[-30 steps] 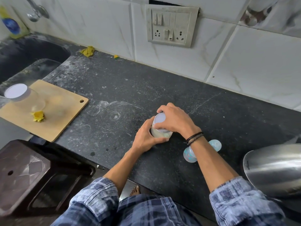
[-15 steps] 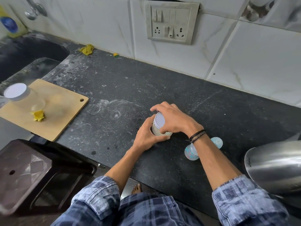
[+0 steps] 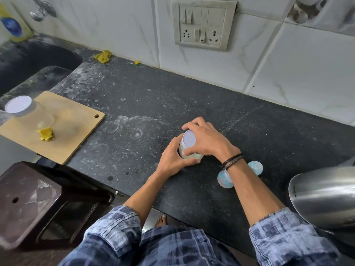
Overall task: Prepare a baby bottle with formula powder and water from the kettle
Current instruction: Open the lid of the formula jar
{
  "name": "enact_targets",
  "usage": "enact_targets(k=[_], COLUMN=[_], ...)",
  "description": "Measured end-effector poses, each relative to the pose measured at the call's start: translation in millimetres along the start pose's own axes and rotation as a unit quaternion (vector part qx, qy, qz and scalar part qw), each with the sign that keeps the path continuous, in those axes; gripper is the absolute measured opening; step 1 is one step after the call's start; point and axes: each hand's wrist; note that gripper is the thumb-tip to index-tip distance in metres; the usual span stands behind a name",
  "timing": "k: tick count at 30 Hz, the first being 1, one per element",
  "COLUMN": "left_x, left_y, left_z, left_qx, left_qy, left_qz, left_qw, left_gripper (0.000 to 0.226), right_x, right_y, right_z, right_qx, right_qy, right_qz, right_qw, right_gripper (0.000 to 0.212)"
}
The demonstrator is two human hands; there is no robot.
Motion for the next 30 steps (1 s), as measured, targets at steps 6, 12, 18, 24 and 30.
enact_targets(k=[6,12,18,24,30], left_x=[0.2,-1.2,-1.2,-2.4,0.6], left_y=[-0.3,-1.4,-0.9,-0.6,0.4], left_z=[-0.4,-1.1,-1.1,-1.1,-1.0], left_qx=[-0.005,-0.007,-0.008,-0.007,-0.007], left_qy=[-0.001,0.003,-0.001,0.003,0.004], left_qz=[0.001,-0.002,0.003,0.004,0.006], left_qw=[1.000,1.000,1.000,1.000,1.000], left_gripper=[0.097,0.095,0.095,0.093,0.094], right_x=[1.3,1.6,3.6,5.0,8.2], right_y=[0.4,0.2,-0.7,-0.1,3.6], right_z=[-1.1,-2.4,-2.2,1.8,1.7], right_qx=[0.003,-0.031,0.007,-0.023,0.039], right_qy=[0.014,-0.029,0.004,-0.023,-0.026], right_qz=[-0.011,-0.009,-0.008,-0.016,-0.018], right_qw=[1.000,0.999,1.000,0.999,0.999], right_gripper=[0.082,0.083,0.084,0.071,0.090])
Point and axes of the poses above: each hand's wrist, its own z-axis towards the middle knuckle, its own y-axis out of the back of the hand, x = y × z, and after that the axes turned 11 degrees about -y, right-handed
